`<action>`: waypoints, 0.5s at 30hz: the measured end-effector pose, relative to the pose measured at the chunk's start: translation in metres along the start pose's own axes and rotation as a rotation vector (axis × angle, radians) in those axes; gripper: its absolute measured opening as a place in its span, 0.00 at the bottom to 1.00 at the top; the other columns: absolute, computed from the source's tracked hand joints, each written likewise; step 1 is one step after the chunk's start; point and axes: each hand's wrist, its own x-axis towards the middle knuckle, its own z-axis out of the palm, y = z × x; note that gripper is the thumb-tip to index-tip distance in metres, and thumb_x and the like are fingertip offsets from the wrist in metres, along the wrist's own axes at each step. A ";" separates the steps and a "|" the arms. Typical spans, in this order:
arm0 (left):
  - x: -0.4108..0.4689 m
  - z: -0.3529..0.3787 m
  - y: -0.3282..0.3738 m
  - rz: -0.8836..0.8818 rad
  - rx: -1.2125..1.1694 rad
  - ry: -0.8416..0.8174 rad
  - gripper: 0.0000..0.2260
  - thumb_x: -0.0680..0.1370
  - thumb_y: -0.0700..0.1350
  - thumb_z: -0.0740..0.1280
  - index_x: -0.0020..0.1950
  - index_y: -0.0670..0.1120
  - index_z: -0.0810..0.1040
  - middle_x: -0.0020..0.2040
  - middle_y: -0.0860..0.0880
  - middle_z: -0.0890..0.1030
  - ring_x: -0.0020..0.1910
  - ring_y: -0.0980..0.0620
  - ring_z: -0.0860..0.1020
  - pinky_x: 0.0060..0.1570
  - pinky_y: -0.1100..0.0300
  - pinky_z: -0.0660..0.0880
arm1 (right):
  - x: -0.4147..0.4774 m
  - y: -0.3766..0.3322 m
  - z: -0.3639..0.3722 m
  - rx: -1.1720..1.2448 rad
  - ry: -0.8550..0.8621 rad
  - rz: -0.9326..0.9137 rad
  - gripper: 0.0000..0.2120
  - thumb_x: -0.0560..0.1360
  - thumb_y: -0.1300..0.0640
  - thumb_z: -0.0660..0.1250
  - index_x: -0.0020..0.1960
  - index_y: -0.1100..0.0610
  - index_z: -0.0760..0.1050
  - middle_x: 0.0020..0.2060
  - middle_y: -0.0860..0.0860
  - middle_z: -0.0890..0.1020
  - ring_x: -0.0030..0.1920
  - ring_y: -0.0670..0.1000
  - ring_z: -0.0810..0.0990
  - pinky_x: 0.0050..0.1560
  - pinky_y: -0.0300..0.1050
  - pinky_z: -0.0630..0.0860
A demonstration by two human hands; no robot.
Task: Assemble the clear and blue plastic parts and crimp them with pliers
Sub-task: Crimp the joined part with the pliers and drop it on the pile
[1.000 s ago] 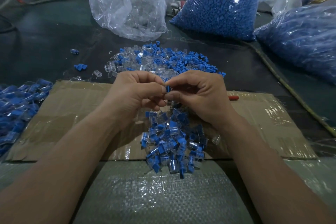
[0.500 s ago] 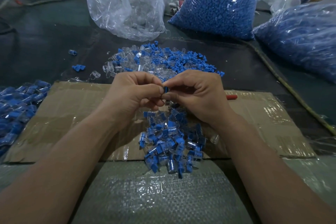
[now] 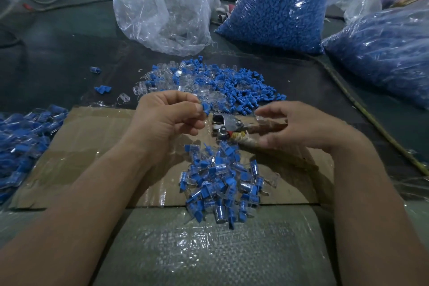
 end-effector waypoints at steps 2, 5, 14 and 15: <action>0.000 0.000 0.001 0.002 -0.003 0.008 0.07 0.61 0.37 0.68 0.37 0.39 0.76 0.29 0.45 0.79 0.26 0.53 0.76 0.25 0.67 0.74 | 0.000 0.001 0.000 -0.081 -0.112 0.017 0.45 0.49 0.37 0.71 0.65 0.43 0.67 0.51 0.36 0.69 0.49 0.37 0.68 0.45 0.33 0.63; -0.001 0.000 0.001 -0.001 -0.010 0.013 0.07 0.61 0.37 0.69 0.37 0.39 0.76 0.29 0.45 0.79 0.26 0.53 0.77 0.25 0.67 0.73 | 0.004 0.001 0.004 -0.182 -0.109 0.041 0.43 0.55 0.44 0.77 0.68 0.45 0.65 0.52 0.40 0.66 0.50 0.41 0.65 0.45 0.35 0.64; 0.000 0.000 0.000 -0.008 -0.029 0.015 0.07 0.62 0.37 0.68 0.39 0.39 0.75 0.30 0.45 0.80 0.28 0.53 0.78 0.27 0.67 0.75 | 0.005 -0.007 0.008 -0.248 0.064 -0.016 0.18 0.64 0.54 0.74 0.52 0.45 0.74 0.43 0.42 0.71 0.43 0.43 0.70 0.39 0.38 0.68; 0.000 0.000 0.000 -0.007 -0.034 0.020 0.07 0.62 0.37 0.68 0.39 0.39 0.75 0.30 0.45 0.80 0.28 0.53 0.78 0.27 0.67 0.75 | 0.006 -0.009 0.009 -0.259 0.075 -0.020 0.15 0.65 0.55 0.73 0.49 0.46 0.74 0.41 0.42 0.72 0.42 0.43 0.71 0.39 0.38 0.68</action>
